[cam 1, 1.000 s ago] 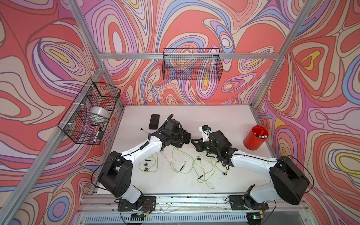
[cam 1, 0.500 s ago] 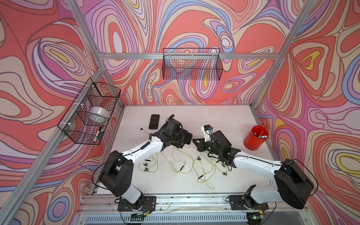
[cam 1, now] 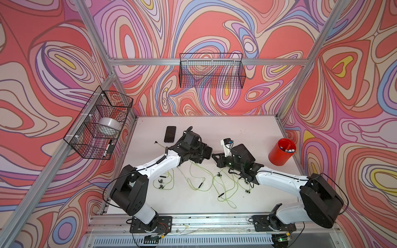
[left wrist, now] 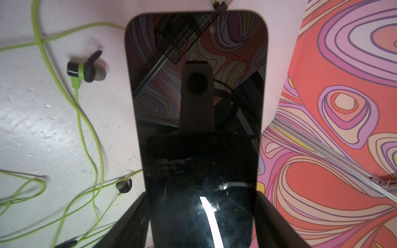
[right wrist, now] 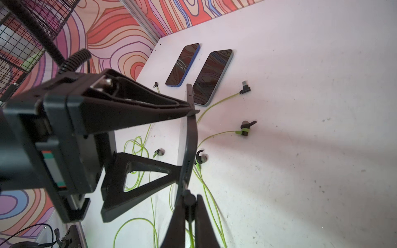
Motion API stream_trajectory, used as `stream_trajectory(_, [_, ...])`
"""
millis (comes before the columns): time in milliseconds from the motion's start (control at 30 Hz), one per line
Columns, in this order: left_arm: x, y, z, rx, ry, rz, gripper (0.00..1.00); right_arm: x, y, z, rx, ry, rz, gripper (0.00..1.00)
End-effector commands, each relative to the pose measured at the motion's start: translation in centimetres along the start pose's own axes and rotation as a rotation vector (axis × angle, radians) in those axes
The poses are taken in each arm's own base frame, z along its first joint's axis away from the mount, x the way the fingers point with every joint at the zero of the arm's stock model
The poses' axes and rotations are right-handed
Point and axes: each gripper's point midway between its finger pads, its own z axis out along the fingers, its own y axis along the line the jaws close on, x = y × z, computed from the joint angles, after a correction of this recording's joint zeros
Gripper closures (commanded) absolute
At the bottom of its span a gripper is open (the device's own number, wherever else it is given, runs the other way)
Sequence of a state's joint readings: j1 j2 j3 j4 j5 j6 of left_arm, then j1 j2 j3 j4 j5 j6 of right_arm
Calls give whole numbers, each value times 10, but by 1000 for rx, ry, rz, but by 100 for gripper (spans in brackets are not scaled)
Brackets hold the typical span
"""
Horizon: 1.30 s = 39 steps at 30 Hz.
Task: Plug wired earphones into phones
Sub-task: Insert the wired earphone into the phone.
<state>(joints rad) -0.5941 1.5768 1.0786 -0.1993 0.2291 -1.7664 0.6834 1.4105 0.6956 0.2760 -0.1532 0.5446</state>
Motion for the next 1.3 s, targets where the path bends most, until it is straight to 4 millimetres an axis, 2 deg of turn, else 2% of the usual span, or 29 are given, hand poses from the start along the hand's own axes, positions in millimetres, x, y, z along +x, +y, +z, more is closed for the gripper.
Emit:
stream_trajectory(0, [6, -14, -2, 53, 21, 0, 100, -2, 4, 3, -12, -6, 1, 100])
stream_trajectory(433, [10, -18, -8, 64, 24, 1, 100, 1, -3, 9, 20, 11, 18, 100])
stream_trajectory(867, [28, -18, -8, 61, 40, 18, 100, -2, 0, 18, 19, 30, 26, 100])
stream_trajectory(1267, [29, -25, -9, 79, 40, 23, 100, 16, -4, 22, 21, 111, 39, 100])
